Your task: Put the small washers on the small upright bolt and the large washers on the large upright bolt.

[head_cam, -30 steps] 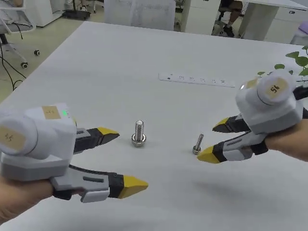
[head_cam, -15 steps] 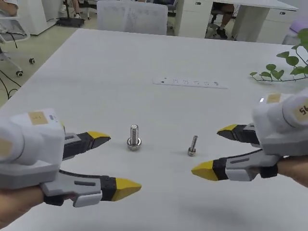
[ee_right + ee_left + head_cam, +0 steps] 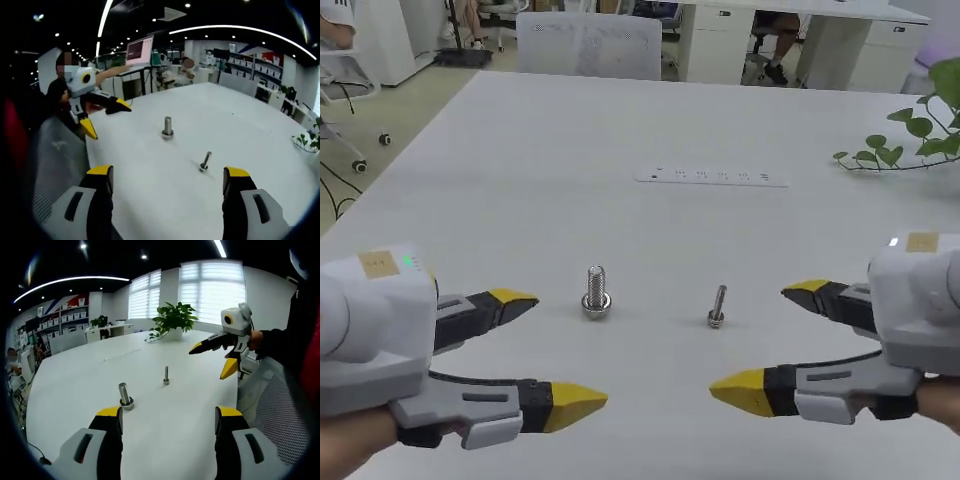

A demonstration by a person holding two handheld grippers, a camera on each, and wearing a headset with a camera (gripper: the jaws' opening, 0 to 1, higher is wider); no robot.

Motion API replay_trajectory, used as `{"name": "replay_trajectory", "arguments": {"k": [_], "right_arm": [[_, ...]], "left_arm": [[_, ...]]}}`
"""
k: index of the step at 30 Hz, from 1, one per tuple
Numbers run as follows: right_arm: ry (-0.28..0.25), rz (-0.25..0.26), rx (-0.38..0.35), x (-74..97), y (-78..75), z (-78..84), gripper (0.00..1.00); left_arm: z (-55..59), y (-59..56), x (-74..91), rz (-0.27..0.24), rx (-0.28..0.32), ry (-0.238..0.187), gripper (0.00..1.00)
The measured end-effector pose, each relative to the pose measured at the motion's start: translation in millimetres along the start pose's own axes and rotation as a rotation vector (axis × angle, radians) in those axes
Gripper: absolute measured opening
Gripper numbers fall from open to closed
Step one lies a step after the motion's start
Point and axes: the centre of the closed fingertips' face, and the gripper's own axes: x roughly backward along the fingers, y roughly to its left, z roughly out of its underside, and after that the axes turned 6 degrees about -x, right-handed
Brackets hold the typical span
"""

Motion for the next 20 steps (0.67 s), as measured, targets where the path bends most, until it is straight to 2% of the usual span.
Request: {"name": "replay_trajectory", "arguments": {"k": [4,7,13,20], "right_arm": [[-0.014,0.0,-0.008,-1.2,4.3,1.9,0.96],[-0.032,0.008,-0.025,-2.4,1.9,2.7,0.98],[-0.074,0.04,-0.06,-2.5,0.2,2.0,0.99],[-0.048,0.046,-0.057,-4.5,3.6,11.6,0.99]], "left_arm": [[5.2,-0.7,1.1,-0.006,0.012,0.004,0.76],[11.2,0.4,1.2,-0.01,0.025,0.015,0.76],[11.7,-0.3,0.3,-0.01,0.035,0.014,0.77],[18.0,-5.8,-3.8,0.009,0.04,0.029,0.77]]}}
